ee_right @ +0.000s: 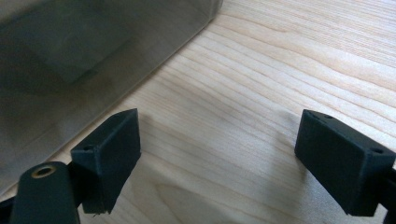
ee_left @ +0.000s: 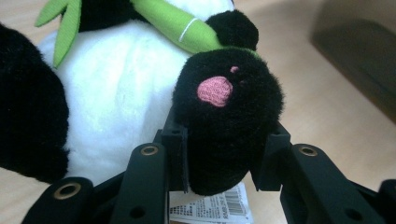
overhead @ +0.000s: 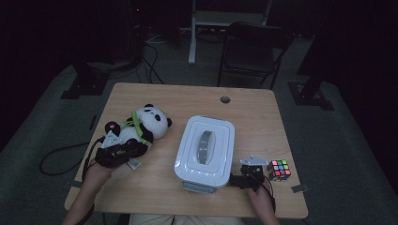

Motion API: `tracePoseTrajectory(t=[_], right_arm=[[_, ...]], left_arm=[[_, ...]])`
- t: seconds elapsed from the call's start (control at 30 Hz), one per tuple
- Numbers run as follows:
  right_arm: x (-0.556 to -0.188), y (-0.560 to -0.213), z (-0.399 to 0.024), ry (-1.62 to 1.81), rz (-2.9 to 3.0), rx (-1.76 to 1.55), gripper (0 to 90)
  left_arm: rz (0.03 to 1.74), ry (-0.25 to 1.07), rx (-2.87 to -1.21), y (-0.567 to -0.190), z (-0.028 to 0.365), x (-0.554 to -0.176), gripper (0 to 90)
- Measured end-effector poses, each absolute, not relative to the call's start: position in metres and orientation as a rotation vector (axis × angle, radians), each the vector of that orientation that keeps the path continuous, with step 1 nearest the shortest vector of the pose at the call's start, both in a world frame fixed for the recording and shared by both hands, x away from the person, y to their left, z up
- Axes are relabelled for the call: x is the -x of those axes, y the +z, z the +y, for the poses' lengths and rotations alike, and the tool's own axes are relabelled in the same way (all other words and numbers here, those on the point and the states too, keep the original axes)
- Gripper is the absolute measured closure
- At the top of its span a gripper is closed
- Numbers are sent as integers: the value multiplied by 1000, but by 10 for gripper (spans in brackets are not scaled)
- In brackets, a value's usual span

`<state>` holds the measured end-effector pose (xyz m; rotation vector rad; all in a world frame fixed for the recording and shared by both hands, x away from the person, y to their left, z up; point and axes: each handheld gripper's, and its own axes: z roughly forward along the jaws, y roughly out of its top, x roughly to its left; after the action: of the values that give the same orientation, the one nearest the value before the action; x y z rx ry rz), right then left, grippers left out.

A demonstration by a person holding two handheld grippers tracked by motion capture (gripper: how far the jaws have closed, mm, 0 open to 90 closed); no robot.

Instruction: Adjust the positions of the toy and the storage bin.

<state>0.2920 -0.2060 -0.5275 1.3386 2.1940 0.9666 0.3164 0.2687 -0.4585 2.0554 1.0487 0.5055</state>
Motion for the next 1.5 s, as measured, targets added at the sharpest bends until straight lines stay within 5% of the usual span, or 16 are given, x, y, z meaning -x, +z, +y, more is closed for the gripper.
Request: tracePoseTrajectory(t=[0.4, 1.3, 1.4, 1.5], right_arm=[[-293, -528, -205, 954, 2196, -1334, 132], [-297, -527, -207, 969, 2199, -1339, 128], [-297, -527, -208, 970, 2197, -1343, 128], [-297, -527, -208, 968, 2197, -1343, 128]], left_arm=[[952, 443, -2128, -459, 261, -273, 642], [936, 410, -2071, -463, 242, -331, 593], [932, 408, -2049, -459, 245, -327, 513], [943, 379, -1997, -454, 254, -321, 307]])
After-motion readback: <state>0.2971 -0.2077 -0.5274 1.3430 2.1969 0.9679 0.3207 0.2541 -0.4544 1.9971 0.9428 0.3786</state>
